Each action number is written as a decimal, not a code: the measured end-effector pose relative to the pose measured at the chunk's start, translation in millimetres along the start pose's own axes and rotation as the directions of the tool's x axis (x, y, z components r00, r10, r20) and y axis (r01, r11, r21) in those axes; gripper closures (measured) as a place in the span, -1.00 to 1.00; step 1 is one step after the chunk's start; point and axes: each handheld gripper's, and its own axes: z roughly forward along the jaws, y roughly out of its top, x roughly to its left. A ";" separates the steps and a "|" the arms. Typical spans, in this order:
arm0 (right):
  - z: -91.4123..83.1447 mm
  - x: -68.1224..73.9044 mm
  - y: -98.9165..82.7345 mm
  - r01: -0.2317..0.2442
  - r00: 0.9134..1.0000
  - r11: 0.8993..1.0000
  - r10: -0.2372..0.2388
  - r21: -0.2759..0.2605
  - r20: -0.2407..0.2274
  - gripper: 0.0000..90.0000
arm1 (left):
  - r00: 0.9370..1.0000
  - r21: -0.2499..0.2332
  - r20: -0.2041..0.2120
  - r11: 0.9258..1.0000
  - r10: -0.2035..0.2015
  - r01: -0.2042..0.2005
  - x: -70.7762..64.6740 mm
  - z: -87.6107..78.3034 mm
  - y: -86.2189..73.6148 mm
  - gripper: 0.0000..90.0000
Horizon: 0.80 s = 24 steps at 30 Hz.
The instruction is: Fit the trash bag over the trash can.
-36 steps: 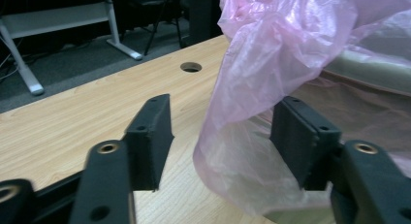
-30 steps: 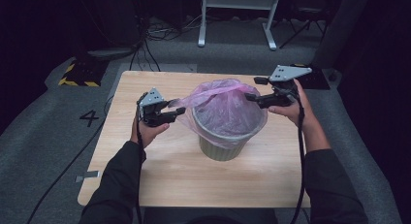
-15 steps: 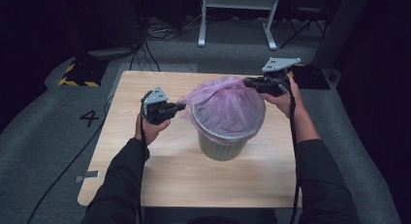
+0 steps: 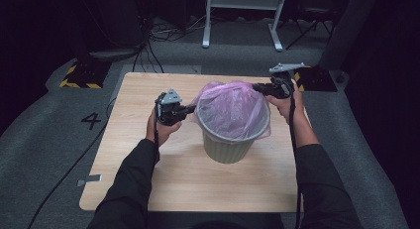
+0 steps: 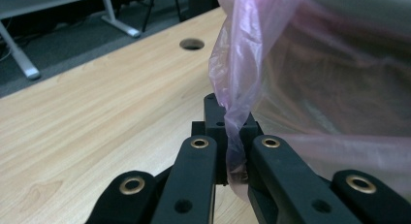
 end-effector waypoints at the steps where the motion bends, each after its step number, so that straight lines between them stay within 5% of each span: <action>1: 2.3 -2.2 -3.7 -0.013 1.000 1.000 0.013 0.002 -0.008 0.87 | 1.000 0.007 0.005 1.000 -0.006 0.006 -0.2 2.7 -1.0 1.00; 7: 12.1 -10.1 -24.2 -0.079 0.994 0.997 0.079 0.007 -0.079 0.92 | 0.999 0.088 0.014 0.996 -0.037 0.035 -1.2 23.7 -7.4 1.00; 13: 16.6 -11.8 -34.9 -0.103 0.988 0.995 0.103 0.009 -0.115 0.93 | 0.996 0.170 0.070 0.984 -0.058 0.045 -10.4 43.9 -12.3 1.00; 20: 11.2 -23.0 -53.9 -0.154 0.983 0.988 0.154 0.008 -0.105 0.94 | 0.996 0.205 0.081 0.979 -0.029 0.012 -14.6 39.5 -20.7 0.99; 24: 5.3 -27.2 -63.2 -0.162 0.983 0.987 0.162 0.003 -0.091 0.86 | 0.997 0.187 0.074 0.982 -0.030 0.016 -14.0 30.1 -25.3 0.98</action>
